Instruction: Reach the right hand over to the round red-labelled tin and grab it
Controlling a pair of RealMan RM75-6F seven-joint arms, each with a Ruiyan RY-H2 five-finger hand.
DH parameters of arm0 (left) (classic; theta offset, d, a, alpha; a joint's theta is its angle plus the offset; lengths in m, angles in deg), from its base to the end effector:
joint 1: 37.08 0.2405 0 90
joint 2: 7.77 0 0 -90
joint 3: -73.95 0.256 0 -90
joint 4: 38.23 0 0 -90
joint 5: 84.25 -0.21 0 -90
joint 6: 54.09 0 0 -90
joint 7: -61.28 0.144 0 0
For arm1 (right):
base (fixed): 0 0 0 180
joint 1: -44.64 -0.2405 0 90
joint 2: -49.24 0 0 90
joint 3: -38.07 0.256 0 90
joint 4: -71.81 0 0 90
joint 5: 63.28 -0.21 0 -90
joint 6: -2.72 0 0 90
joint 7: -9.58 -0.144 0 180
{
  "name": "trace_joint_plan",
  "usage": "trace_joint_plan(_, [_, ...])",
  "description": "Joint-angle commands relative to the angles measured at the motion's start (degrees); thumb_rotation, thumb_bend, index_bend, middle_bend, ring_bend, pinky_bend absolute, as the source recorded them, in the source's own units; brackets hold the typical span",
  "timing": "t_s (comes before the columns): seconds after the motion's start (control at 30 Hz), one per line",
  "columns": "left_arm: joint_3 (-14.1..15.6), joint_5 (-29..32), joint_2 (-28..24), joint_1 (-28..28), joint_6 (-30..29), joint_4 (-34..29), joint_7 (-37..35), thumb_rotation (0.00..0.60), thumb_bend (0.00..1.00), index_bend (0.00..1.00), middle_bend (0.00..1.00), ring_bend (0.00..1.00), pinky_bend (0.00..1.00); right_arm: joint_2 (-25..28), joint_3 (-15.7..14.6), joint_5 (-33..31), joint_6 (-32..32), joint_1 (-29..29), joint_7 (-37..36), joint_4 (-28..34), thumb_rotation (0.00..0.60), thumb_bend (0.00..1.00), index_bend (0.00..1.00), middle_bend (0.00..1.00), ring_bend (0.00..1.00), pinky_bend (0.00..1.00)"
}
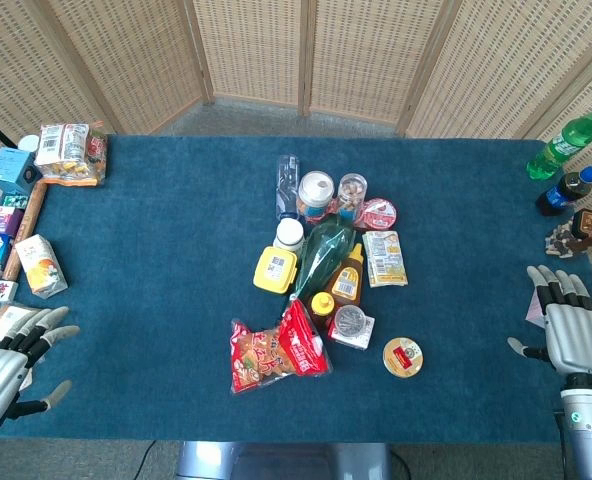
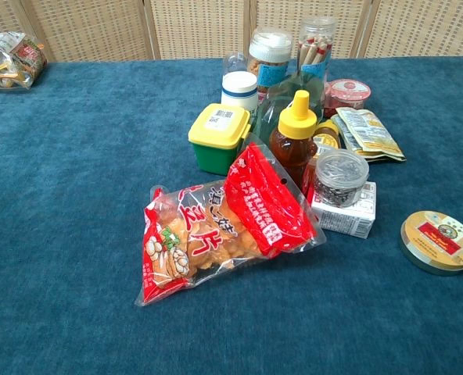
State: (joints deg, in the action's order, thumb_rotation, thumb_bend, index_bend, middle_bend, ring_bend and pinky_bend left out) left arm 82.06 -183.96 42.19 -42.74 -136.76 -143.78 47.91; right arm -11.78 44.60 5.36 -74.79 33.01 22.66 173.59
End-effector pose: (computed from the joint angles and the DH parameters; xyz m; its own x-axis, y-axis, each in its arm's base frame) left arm -0.2680 0.1363 0.1738 0.2184 0.2628 0.9398 0.9702 -0.1625 -0.1800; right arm -0.2974 -0.2226 0.1637 0.4468 -0.0794 0.8911 -0.8808 0.1355 0.4537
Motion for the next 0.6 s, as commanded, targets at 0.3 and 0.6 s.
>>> trace_joint_plan(0.3, [-0.54, -0.49, 0.67, -0.02, -0.85, 0.05, -0.14, 0.6, 0.37, 0.2, 0.08, 0.0, 0.0, 0.91, -0.49, 0.74, 1.82, 0.48, -3.2, 1.18, 0.597, 0.0, 0.0, 0.0, 0.0, 0.0])
trace_joint_plan(0.6, [-2.05, -1.23, 0.01, -1.42, -1.71, 0.39, -2.85, 0.6, 0.37, 0.2, 0.08, 0.0, 0.0, 3.49, -3.37, 1.61, 5.66, 1.27, -4.92, 5.19, 0.599, 0.0, 0.0, 0.0, 0.0, 0.0])
